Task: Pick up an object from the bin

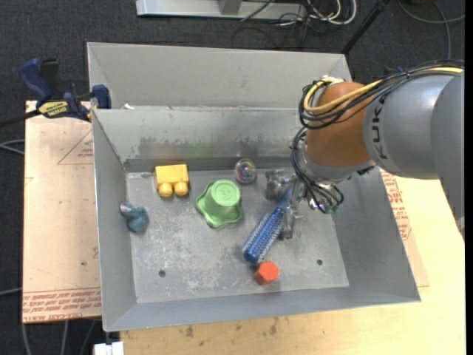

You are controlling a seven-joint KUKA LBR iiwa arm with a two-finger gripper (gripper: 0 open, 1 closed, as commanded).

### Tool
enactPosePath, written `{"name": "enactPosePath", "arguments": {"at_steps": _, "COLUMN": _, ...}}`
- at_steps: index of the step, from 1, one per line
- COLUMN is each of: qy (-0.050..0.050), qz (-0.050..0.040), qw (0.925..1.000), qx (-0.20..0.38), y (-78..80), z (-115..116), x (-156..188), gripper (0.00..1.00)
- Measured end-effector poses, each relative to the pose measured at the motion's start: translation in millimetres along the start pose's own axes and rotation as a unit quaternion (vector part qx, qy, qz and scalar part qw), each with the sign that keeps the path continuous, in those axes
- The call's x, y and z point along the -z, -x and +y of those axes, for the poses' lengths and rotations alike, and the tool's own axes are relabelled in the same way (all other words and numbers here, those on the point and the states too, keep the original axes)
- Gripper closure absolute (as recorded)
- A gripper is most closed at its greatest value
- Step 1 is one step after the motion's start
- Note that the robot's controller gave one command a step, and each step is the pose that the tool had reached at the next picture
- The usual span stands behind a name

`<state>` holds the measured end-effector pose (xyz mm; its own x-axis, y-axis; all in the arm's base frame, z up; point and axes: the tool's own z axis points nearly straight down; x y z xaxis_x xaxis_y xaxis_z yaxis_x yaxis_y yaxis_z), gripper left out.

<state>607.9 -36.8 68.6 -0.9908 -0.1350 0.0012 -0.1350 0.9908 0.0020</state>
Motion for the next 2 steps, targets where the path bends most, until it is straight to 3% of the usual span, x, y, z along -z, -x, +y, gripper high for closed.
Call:
{"name": "enactPosePath", "arguments": {"at_steps": 1, "qy": -0.001, "qz": -0.0019, "qw": 1.0000, "qx": 0.000, "y": 1.2, "z": -0.7, "x": 2.0, "gripper": 1.00}}
{"name": "enactPosePath", "arguments": {"at_steps": 2, "qy": -0.002, "qz": -0.0063, "qw": 0.9998, "qx": -0.020, "y": -1.6, "z": -16.1, "x": 157.4, "gripper": 1.00}}
